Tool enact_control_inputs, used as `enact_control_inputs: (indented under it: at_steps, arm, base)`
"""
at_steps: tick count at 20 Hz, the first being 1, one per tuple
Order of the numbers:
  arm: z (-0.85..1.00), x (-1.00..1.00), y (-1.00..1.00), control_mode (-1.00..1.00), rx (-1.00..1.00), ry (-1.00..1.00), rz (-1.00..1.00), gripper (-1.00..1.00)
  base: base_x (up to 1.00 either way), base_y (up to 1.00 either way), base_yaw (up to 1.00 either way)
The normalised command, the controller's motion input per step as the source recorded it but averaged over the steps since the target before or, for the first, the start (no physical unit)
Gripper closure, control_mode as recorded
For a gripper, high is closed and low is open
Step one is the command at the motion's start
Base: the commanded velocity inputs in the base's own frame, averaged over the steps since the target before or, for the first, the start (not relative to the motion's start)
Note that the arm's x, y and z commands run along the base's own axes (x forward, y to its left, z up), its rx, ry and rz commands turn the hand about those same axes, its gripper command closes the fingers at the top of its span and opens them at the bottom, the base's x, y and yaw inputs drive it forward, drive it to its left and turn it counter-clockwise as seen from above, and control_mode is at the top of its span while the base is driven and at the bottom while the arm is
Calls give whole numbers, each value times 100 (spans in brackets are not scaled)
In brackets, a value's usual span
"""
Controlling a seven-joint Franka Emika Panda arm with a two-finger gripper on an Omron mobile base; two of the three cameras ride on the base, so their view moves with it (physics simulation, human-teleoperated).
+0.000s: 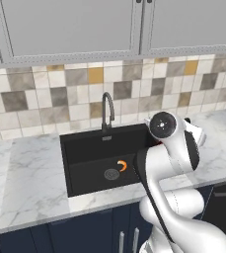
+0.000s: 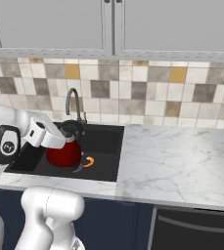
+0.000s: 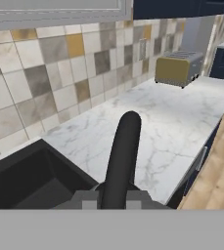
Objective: Open the cabinet, pick the kettle from the cabinet, and place it in the sink.
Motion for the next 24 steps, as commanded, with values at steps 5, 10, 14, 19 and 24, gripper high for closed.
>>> enact_control_inputs:
  at_steps: [5, 10, 14, 19, 24]
  arm:
    - [0, 0, 0, -100, 0, 0, 0, 100]
    - [0, 0, 0, -100, 0, 0, 0, 100]
    - [0, -3, 0, -100, 0, -2, 0, 100]
    - [0, 0, -7, -100, 5, 0, 0, 100]
    - [0, 4, -15, -100, 11, 0, 1, 100]
  base:
    - [0, 0, 0]
    - [0, 0, 0]
    - [0, 0, 0]
    - [0, 0, 0]
    - [0, 0, 0]
